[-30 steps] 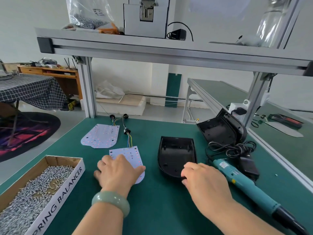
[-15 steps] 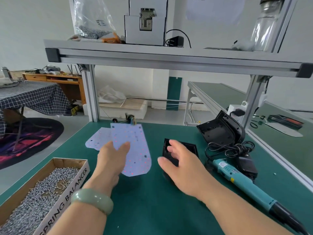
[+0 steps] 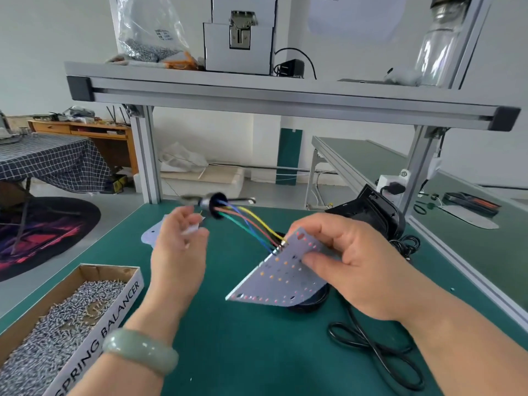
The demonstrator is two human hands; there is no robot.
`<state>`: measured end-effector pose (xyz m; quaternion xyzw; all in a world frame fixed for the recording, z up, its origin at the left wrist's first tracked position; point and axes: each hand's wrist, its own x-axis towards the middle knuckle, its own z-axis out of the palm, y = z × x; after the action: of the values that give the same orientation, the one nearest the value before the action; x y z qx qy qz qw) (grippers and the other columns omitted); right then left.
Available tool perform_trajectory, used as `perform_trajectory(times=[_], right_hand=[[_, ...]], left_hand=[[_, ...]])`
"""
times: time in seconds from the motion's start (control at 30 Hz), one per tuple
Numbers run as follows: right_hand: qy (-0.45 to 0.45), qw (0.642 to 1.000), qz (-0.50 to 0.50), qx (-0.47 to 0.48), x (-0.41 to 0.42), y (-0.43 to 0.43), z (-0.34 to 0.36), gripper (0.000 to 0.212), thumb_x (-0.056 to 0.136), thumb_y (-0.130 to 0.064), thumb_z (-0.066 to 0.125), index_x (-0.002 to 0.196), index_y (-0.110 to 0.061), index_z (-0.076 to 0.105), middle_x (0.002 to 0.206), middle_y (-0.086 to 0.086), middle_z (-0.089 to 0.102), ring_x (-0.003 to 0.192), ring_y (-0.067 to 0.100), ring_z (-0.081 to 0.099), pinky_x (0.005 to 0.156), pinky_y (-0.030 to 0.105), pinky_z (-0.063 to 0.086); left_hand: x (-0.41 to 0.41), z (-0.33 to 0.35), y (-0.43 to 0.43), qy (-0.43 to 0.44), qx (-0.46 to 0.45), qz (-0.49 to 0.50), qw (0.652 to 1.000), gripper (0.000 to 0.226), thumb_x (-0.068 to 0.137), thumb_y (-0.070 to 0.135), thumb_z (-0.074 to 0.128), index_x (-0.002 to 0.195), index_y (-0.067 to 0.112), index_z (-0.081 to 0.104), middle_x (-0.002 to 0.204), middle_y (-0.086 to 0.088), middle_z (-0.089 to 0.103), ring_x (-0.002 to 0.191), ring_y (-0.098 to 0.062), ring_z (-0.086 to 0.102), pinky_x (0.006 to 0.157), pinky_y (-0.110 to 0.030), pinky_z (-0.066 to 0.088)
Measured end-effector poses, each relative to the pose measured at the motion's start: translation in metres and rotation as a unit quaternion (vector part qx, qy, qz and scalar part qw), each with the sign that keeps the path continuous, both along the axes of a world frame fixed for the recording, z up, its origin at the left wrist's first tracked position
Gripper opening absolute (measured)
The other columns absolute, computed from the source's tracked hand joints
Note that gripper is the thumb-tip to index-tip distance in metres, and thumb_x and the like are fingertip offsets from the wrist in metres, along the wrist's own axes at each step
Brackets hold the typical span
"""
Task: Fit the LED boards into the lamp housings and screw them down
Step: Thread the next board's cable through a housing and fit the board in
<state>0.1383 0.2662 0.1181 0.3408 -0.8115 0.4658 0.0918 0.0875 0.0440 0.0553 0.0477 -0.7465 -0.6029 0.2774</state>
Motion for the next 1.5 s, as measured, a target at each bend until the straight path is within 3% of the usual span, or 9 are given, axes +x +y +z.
perform_trajectory(times=[0.1,0.2,0.3,0.37,0.47,0.67,0.87,1.23,1.5], right_hand=[[0.066,0.997,0.019,0.038,0.011,0.012,0.007,0.042,0.085,-0.001,0.054,0.097,-0.039,0.065,0.092,-0.022,0.067,0.087,0.001,0.063,0.080,0.008,0.041],[0.065,0.997,0.030,0.021,0.016,0.024,0.009,0.041,0.083,0.002,0.056,0.093,-0.037,0.066,0.090,-0.020,0.068,0.086,0.003,0.064,0.079,0.010,0.043],[0.030,0.995,0.033,-0.093,0.016,0.039,0.009,0.042,0.077,0.005,0.057,0.089,-0.033,0.069,0.084,-0.014,0.071,0.078,0.003,0.065,0.075,0.015,0.049],[0.020,0.986,0.032,-0.165,0.014,0.049,0.009,0.046,0.073,0.006,0.057,0.089,-0.034,0.072,0.080,-0.010,0.073,0.073,0.005,0.066,0.072,0.016,0.052],[0.003,0.965,0.027,-0.260,0.008,0.060,0.003,0.041,0.068,0.001,0.061,0.089,-0.032,0.075,0.078,-0.005,0.074,0.071,0.008,0.067,0.072,0.020,0.054],[0.021,0.875,-0.010,-0.483,-0.009,0.070,0.004,0.041,0.078,0.004,0.046,0.090,-0.026,0.071,0.089,-0.011,0.074,0.089,0.008,0.067,0.085,0.029,0.054],[0.015,0.839,-0.026,-0.544,-0.015,0.076,0.002,0.038,0.090,0.008,0.036,0.105,-0.023,0.050,0.096,-0.013,0.073,0.096,0.007,0.066,0.082,0.030,0.055],[-0.336,0.808,-0.168,-0.455,-0.037,0.034,-0.060,0.022,0.094,0.004,0.046,0.095,-0.003,0.067,0.082,0.008,0.075,0.066,0.017,0.071,0.058,0.030,0.057],[-0.375,0.786,-0.247,-0.425,-0.047,0.010,-0.086,0.012,0.094,-0.004,0.054,0.098,0.004,0.064,0.090,0.016,0.071,0.072,0.026,0.065,0.069,0.035,0.052]], left_hand=[[-0.018,0.006,0.000,0.017,-0.059,0.012,0.998,0.068,0.072,0.021,0.082,0.130,0.023,0.045,0.118,0.005,0.055,0.093,-0.015,0.056,0.074,-0.015,0.040],[-0.034,0.019,-0.005,0.013,0.087,0.111,0.990,0.032,0.071,0.037,0.081,0.081,0.017,0.058,0.072,0.001,0.059,0.065,-0.021,0.054,0.057,-0.025,0.042],[-0.046,0.009,-0.014,-0.124,0.186,0.126,0.967,0.046,0.078,0.050,0.070,0.059,0.017,0.045,0.054,0.000,0.042,0.056,-0.023,0.037,0.048,-0.025,0.029],[-0.047,-0.003,-0.017,-0.152,0.152,0.140,0.967,0.051,0.074,0.064,0.066,0.061,0.017,0.052,0.058,0.000,0.049,0.056,-0.024,0.042,0.050,-0.026,0.034],[-0.048,-0.013,-0.026,-0.144,0.078,0.152,0.975,0.052,0.077,0.061,0.065,0.109,0.020,0.062,0.111,-0.008,0.059,0.089,-0.032,0.060,0.073,-0.036,0.051],[-0.045,-0.035,-0.015,-0.179,-0.172,0.035,0.968,0.025,0.078,0.029,0.075,0.064,0.019,0.057,0.057,0.004,0.056,0.054,-0.016,0.050,0.050,-0.024,0.034],[-0.047,-0.054,-0.005,-0.213,-0.310,0.038,0.926,0.030,0.091,0.034,0.057,0.120,0.022,0.061,0.115,-0.015,0.056,0.103,-0.030,0.053,0.087,-0.033,0.041],[-0.029,-0.022,0.013,-0.137,-0.014,0.067,0.988,0.035,0.067,0.036,0.045,0.059,0.004,0.055,0.057,-0.016,0.064,0.060,-0.035,0.061,0.062,-0.037,0.053],[-0.025,-0.028,0.006,-0.232,0.130,-0.102,0.959,0.044,0.099,0.049,0.032,0.090,0.019,0.064,0.065,-0.009,0.072,0.059,-0.026,0.070,0.055,-0.030,0.053]])
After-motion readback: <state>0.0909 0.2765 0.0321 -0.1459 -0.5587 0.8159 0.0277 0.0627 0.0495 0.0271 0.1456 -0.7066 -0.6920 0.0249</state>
